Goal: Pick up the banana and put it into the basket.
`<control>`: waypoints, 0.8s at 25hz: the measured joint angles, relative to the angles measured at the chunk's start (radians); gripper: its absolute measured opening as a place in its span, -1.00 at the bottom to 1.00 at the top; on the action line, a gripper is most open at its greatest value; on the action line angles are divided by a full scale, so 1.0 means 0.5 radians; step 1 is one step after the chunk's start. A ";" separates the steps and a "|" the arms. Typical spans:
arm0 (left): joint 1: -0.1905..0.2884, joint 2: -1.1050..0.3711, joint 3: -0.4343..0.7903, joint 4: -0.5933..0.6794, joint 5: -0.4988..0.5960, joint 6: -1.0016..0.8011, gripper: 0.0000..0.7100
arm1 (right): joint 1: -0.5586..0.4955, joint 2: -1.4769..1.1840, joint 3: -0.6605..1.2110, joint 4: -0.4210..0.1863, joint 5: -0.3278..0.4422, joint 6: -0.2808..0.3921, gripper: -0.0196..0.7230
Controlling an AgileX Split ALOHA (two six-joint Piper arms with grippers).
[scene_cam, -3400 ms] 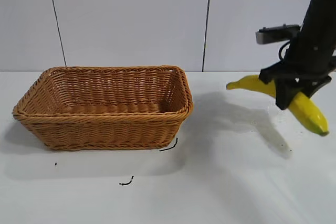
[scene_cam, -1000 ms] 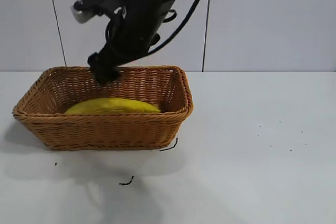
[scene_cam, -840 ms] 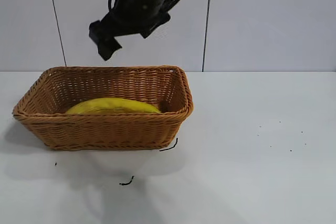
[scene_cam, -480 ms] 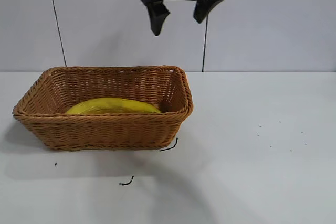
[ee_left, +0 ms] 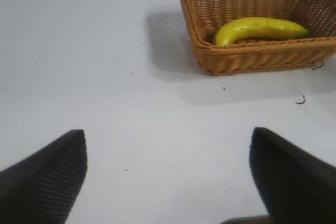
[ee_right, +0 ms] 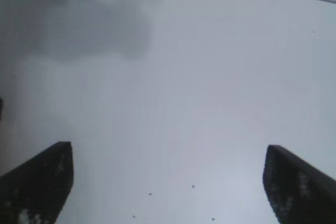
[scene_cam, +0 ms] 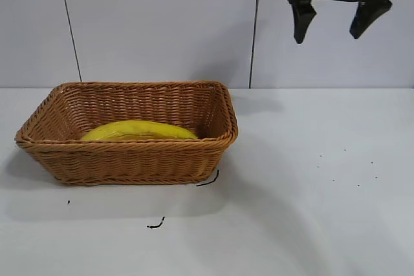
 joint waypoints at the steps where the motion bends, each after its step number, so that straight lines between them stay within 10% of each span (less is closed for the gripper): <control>1: 0.000 0.000 0.000 0.000 0.000 0.000 0.79 | -0.002 0.000 0.016 0.003 0.000 -0.002 0.86; 11: 0.000 0.000 0.000 0.000 0.000 0.000 0.79 | -0.002 -0.092 0.705 0.344 0.006 -0.054 0.86; 20: 0.000 0.000 0.000 0.000 0.000 0.000 0.79 | -0.002 -0.824 1.805 0.356 0.014 -0.104 0.86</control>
